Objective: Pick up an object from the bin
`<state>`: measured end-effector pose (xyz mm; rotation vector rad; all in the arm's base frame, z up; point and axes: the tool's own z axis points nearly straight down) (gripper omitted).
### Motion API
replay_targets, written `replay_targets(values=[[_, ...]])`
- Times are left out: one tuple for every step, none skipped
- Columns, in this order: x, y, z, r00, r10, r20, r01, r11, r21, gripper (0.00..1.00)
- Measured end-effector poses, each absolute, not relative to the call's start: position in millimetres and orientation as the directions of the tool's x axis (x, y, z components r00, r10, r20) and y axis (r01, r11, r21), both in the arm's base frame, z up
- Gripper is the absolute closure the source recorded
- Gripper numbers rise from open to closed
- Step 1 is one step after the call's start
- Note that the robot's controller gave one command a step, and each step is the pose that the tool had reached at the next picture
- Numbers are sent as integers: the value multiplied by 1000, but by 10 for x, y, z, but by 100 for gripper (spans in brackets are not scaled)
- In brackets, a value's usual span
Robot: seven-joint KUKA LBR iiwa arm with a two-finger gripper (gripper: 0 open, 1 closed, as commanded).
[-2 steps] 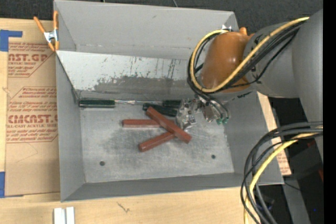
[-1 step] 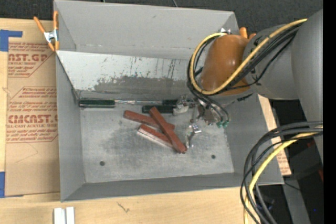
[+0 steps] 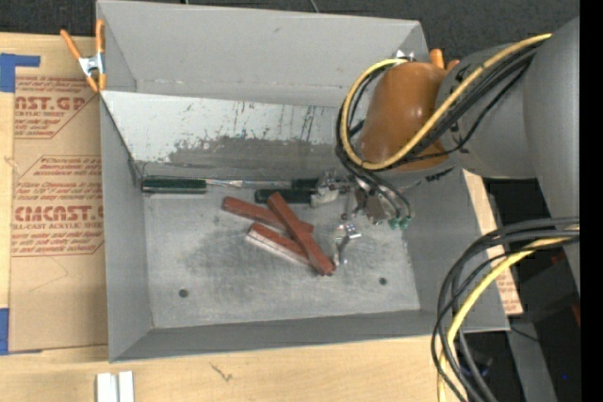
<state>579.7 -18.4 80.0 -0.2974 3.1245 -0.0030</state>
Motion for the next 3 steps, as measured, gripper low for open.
replay_targets(values=[[5264,610,798,-994,106,-9,106,994,-5,100],[5240,654,738,-994,106,-10,106,994,1,0],[5241,655,739,-994,105,-11,105,994,1,0]])
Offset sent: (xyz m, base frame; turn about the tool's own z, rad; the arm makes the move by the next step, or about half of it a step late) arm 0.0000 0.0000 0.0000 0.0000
